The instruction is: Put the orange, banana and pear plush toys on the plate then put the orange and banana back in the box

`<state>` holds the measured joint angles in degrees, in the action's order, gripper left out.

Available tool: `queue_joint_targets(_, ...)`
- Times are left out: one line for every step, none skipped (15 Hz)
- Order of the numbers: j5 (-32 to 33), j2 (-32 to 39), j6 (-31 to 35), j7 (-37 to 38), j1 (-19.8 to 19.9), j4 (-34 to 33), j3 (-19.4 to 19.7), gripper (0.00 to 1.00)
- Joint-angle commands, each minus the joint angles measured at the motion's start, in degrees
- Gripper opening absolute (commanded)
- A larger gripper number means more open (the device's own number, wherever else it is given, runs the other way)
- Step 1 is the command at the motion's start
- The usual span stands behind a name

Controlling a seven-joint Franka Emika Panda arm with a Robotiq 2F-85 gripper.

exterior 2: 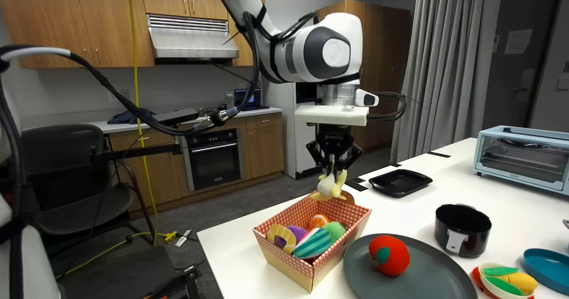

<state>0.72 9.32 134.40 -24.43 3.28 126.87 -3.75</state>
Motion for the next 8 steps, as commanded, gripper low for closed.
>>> queue_joint_targets(0.8,-1.9,1.3,3.3,0.6,0.4,3.0,0.02)
queue_joint_targets(0.7,-1.7,1.6,3.8,0.8,0.2,3.8,0.02)
queue_joint_targets(0.8,-1.2,1.9,4.5,1.1,-0.2,4.6,0.02)
queue_joint_targets(0.9,-0.8,2.1,5.1,1.3,-0.5,5.3,0.02)
queue_joint_targets(0.8,-0.5,2.3,5.5,1.6,-0.9,5.9,0.02)
queue_joint_targets(0.8,-0.1,2.5,6.2,1.8,-1.2,6.5,0.02)
queue_joint_targets(0.9,0.2,2.6,6.9,2.0,-1.6,7.1,0.02)
queue_joint_targets(1.0,0.5,2.7,7.8,2.3,-1.9,7.6,0.02)
